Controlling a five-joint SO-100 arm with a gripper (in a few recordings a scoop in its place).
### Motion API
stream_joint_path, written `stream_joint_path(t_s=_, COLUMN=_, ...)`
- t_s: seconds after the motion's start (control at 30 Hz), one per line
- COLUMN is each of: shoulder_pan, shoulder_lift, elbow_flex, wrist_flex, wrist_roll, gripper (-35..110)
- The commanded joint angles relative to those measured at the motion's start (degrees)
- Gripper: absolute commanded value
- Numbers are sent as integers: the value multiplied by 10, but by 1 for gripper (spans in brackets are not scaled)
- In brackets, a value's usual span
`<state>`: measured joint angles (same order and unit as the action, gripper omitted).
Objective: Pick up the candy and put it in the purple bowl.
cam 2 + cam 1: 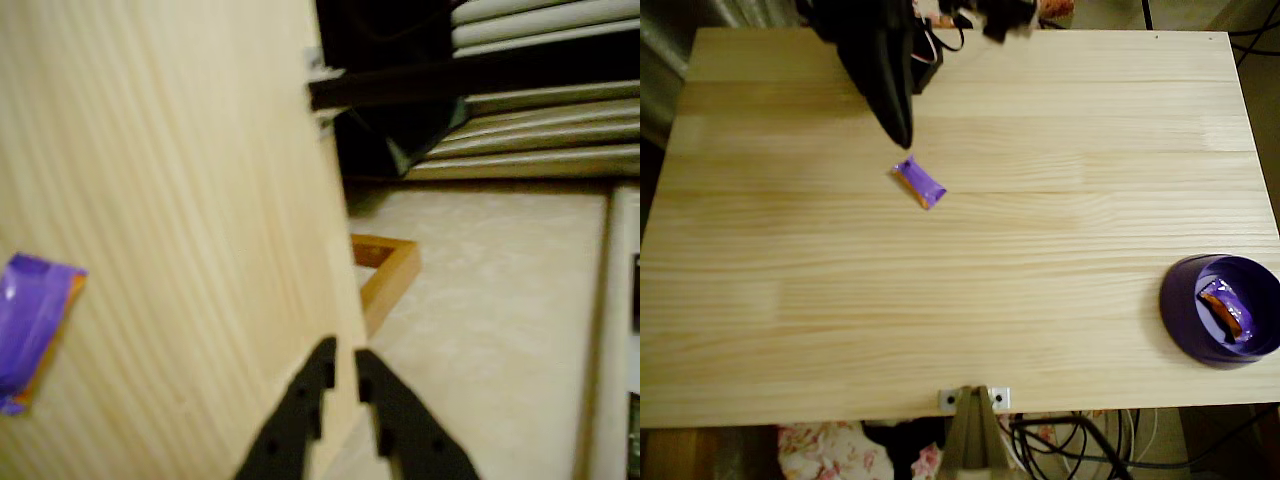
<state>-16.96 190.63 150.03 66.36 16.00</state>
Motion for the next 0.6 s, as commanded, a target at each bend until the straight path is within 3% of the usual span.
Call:
stream_joint_path(t_s=0.0, shoulder_pan=-10, shoulder_lift=3, elbow_flex=-88, wrist_flex=9, wrist_roll=39, gripper=0)
stream_joint_path(t_s=0.57, shoulder_pan=-38, shoulder_lift=-197, elbow_flex=-229, wrist_flex=112, wrist_roll=138, gripper=0)
